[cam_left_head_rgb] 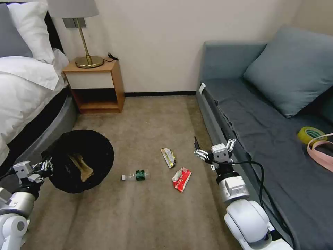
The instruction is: Pick up the trash bin, then pick up the garbage on the floor and place it into the trash bin.
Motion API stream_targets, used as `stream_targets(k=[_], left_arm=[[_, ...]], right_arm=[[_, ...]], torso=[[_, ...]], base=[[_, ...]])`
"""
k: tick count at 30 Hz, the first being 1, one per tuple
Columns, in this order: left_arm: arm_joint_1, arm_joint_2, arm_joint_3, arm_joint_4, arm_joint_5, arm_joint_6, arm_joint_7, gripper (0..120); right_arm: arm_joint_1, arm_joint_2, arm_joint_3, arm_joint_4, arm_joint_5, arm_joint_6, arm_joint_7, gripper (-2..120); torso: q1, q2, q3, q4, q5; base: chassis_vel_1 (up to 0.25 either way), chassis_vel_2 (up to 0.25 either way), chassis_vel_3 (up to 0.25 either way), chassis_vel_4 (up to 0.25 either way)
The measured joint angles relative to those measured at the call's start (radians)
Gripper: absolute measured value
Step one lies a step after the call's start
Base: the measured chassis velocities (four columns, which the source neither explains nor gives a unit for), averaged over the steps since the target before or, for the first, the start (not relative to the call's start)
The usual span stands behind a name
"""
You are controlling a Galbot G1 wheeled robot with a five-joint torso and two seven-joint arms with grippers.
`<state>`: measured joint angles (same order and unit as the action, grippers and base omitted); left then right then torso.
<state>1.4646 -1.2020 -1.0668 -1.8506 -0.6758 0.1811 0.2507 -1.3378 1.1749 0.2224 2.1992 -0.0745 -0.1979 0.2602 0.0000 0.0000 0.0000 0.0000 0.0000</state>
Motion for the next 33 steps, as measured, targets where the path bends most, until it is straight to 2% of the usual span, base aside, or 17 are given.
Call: stream_targets(k=[20,33], left_arm=[[-0.001,0.001,-0.005,0.004,0.0,-0.002,0.003,4],[-0.021,0.006,0.019,0.032,0.017,-0.002,0.002,4]], right_arm=[[0.023,0.001,-0.015,-0.021,0.002,-0.001,0.0,100],[0.097,-0.006,-0.062,-0.086,0.036,-0.008,0.005,100]], torso=[[0.0,0.0,0.0,0.0,0.0],[0.0,0.0,0.0,0.0,0.0]], base=[[-0.056,0.056,0.06,-0.056],[-0.063,0.061,0.071,-0.06]])
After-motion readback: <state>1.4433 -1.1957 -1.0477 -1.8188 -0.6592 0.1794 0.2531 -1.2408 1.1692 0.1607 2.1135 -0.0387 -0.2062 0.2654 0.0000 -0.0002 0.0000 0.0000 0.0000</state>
